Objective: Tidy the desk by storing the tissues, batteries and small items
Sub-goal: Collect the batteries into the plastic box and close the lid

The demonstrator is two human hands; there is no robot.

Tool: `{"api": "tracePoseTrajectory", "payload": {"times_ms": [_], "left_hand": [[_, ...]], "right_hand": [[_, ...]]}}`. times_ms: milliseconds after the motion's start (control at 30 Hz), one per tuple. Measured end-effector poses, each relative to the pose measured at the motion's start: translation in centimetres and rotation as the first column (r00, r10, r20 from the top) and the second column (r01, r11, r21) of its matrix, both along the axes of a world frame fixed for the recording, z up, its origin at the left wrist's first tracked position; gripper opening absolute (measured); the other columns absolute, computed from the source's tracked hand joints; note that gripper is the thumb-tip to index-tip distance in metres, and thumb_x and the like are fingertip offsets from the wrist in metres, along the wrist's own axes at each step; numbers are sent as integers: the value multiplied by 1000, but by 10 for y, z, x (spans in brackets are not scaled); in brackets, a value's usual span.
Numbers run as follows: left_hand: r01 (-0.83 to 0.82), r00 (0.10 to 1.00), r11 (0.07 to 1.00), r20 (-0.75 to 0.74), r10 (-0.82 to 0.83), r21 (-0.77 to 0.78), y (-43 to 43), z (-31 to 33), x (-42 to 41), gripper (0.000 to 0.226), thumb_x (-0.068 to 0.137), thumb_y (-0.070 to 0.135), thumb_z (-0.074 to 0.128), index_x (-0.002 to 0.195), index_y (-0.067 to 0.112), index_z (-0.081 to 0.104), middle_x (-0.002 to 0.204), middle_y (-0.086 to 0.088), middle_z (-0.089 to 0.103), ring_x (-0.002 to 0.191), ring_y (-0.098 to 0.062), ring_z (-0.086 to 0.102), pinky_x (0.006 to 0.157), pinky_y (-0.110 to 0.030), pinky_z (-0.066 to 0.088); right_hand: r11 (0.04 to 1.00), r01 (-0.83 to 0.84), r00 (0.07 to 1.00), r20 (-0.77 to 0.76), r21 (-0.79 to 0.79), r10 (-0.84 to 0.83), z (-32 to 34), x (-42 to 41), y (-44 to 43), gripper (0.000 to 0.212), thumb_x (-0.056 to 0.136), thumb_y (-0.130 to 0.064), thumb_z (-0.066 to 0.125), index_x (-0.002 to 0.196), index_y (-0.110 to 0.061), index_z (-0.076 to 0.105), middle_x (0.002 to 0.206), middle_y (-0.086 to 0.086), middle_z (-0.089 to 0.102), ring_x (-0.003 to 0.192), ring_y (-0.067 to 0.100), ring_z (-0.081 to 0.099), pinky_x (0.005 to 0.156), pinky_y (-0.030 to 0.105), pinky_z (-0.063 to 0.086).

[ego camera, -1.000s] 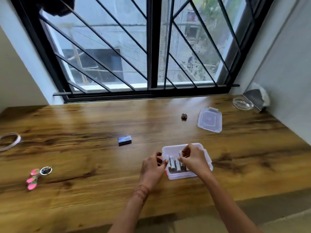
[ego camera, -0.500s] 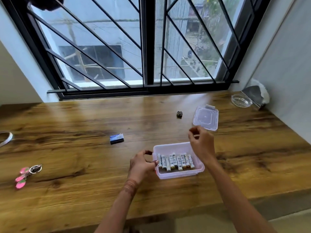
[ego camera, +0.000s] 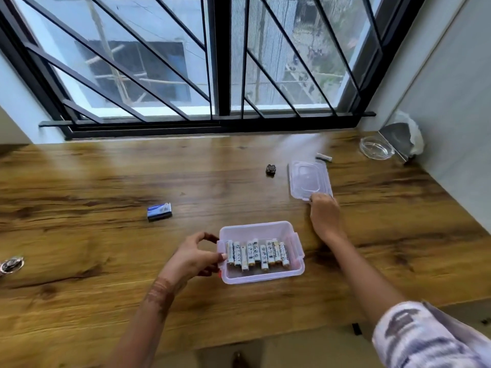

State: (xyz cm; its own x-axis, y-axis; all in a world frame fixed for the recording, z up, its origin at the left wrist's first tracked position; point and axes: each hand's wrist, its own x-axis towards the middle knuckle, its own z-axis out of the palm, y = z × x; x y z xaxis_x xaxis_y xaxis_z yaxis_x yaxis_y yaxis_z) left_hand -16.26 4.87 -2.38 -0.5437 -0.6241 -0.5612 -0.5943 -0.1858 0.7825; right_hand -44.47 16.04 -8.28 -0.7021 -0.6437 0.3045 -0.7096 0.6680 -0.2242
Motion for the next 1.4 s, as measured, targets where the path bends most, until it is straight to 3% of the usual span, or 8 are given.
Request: {"api": "tracePoseTrajectory", "payload": {"times_ms": [200, 333, 500, 667, 767, 867, 1033, 1400], "left_hand": [[-53, 999, 997, -4, 54, 50, 2, -2, -2, 33, 76, -1, 68, 100, 18, 57, 66, -9, 66, 51, -14, 59, 54, -25, 54], [-58, 998, 997, -13, 58, 47, 2, -4, -4, 31, 77, 1, 68, 97, 21, 56, 70, -8, 67, 54, -13, 60, 57, -26, 55], [-102, 993, 995, -49, 103, 19, 10, -5, -3, 28, 78, 1, 67, 99, 18, 57, 71, -6, 62, 64, -16, 60, 56, -25, 53], [-198, 973, 980, -112, 200, 32, 17, -9, -2, 31, 78, -2, 67, 105, 11, 58, 91, -12, 66, 78, -21, 62, 62, -29, 53], [-242, 957, 970, -158, 245, 33, 24, -10, 0, 31, 80, -2, 65, 105, 13, 58, 96, -8, 65, 85, -18, 63, 62, -25, 53], [-316, 914, 947, -246, 322, 64, 34, -13, 3, 26, 84, -2, 59, 108, 9, 60, 99, -9, 67, 89, -18, 65, 62, -21, 55], [-427, 861, 897, -254, 442, 114, 43, -10, 1, 26, 97, 5, 37, 97, 9, 63, 91, -10, 69, 81, -19, 66, 62, -26, 52], [-281, 956, 934, -152, 251, -222, 42, -16, -1, 46, 73, 20, 76, 114, 8, 61, 102, -6, 68, 91, -19, 66, 84, -42, 56]], "right_hand": [[988, -152, 971, -181, 33, 155, -5, 0, 14, 24, 67, 14, 64, 85, 0, 63, 78, 17, 69, 72, 32, 66, 67, 38, 53], [932, -301, 918, -324, -201, 226, 10, 18, 15, 10, 87, -5, 51, 93, -2, 59, 87, 13, 70, 73, 27, 68, 61, 33, 53], [657, -51, 969, 123, -752, 215, 58, 68, 18, 9, 91, -9, 53, 99, -5, 55, 94, 3, 63, 79, 12, 62, 68, 2, 43], [399, 487, 548, 628, -777, 553, 87, 97, 23, 10, 94, -8, 48, 91, -15, 54, 86, 5, 70, 76, 11, 69, 61, 23, 56], [544, 571, 286, 770, -615, 570, 80, 99, 34, 14, 95, -8, 45, 94, -12, 59, 80, 4, 72, 74, 15, 69, 61, 24, 56], [684, 517, 189, 848, -515, 496, 68, 101, 44, 17, 94, -8, 45, 100, -7, 61, 87, 10, 71, 73, 16, 69, 59, 22, 56], [741, 490, 295, 888, -459, 354, 59, 106, 52, 14, 93, -9, 50, 97, -8, 63, 84, 5, 70, 67, 10, 68, 52, 19, 53], [910, 216, 777, 627, -355, 60, 50, 124, 58, 23, 88, -25, 60, 105, -10, 63, 97, 3, 64, 83, 13, 59, 59, 15, 45]]}}
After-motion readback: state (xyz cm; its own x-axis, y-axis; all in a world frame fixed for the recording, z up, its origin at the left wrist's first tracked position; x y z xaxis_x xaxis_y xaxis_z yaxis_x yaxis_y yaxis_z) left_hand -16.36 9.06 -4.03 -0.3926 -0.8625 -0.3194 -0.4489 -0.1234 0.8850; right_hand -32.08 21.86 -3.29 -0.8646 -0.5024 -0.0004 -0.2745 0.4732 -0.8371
